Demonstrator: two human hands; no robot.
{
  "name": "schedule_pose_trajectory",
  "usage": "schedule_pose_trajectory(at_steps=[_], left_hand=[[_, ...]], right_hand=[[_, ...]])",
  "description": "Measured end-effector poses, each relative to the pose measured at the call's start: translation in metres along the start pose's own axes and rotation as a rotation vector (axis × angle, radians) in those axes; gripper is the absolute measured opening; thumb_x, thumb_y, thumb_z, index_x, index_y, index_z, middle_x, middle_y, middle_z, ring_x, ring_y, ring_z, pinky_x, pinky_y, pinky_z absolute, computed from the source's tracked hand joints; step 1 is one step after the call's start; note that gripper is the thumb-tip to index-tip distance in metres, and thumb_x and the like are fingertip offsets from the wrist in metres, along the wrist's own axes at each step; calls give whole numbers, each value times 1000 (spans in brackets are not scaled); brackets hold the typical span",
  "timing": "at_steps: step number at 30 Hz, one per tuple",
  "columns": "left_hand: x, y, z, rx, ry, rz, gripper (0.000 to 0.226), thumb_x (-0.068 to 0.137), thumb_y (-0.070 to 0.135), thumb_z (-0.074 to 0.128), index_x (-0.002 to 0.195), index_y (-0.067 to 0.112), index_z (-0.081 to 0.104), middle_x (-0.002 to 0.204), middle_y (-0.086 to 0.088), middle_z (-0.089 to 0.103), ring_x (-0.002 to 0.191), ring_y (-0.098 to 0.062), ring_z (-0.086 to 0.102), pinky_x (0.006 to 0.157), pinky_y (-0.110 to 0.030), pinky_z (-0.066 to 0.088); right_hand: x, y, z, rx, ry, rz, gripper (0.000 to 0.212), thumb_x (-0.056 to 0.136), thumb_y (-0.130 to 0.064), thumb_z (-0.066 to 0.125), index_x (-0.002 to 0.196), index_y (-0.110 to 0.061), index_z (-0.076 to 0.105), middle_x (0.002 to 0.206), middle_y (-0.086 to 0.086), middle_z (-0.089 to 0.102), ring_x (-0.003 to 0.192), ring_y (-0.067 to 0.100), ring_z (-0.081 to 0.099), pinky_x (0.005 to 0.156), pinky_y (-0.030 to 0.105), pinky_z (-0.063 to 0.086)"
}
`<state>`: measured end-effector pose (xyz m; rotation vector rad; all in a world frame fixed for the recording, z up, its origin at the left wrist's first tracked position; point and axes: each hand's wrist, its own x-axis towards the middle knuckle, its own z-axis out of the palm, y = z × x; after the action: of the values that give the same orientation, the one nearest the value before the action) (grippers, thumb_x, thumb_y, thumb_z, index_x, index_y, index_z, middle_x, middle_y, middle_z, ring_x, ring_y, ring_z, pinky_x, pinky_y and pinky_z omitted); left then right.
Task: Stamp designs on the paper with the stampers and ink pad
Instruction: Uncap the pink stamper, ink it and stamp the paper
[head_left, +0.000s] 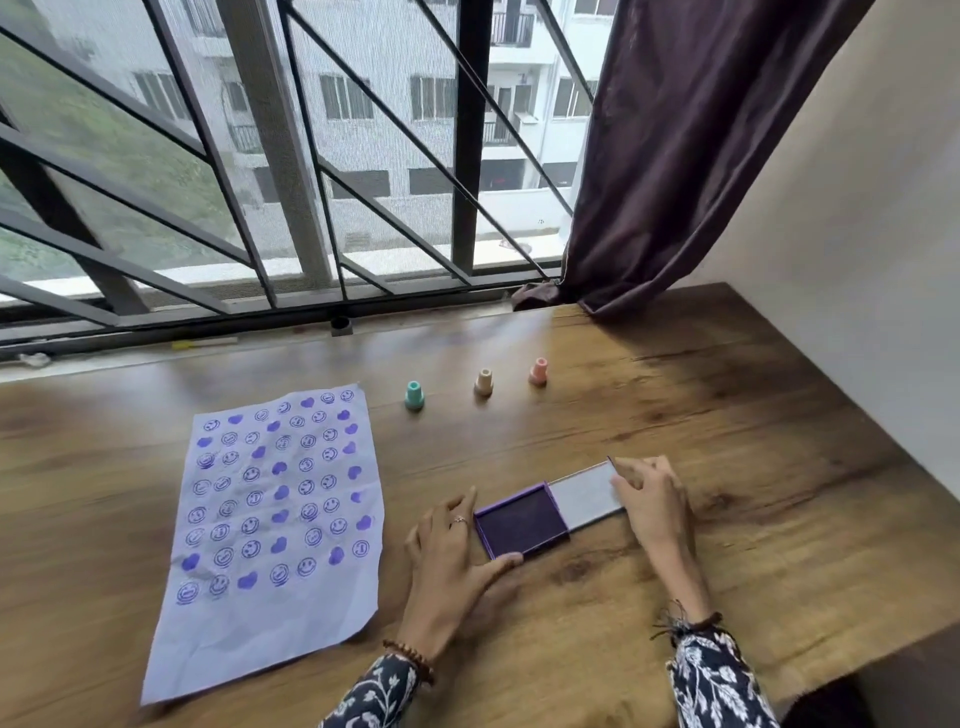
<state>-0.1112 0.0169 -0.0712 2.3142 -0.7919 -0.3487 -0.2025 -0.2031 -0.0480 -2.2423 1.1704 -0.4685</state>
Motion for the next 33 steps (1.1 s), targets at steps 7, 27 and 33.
schedule_pose_trajectory(at_steps=[7,27,33], left_hand=[[77,55,-6,-264,-6,21,36,88,27,57,122,18,52,123,-5,60,110,-16,55,93,-25,42],[124,72,-3,-1009,-8,-241,22,84,9,62,104,18,63,98,-2,68,90,-9,65,70,-16,56],[71,69,-30,-1005,-50,-175,18,78,12,69,95,17,70,91,-4,75,88,-14,71,74,-22,58]], right_hand=[[64,-48,20,60,-15,-112,22,83,-16,65,104,-12,68,103,11,67,79,16,57,62,20,35],[62,-66,20,854,-451,36,16,88,-7,56,92,-20,64,87,2,70,76,4,67,66,13,54],[3,-78,9,935,-444,66,13,87,-13,57,85,-18,68,75,-8,73,73,3,66,63,13,53]])
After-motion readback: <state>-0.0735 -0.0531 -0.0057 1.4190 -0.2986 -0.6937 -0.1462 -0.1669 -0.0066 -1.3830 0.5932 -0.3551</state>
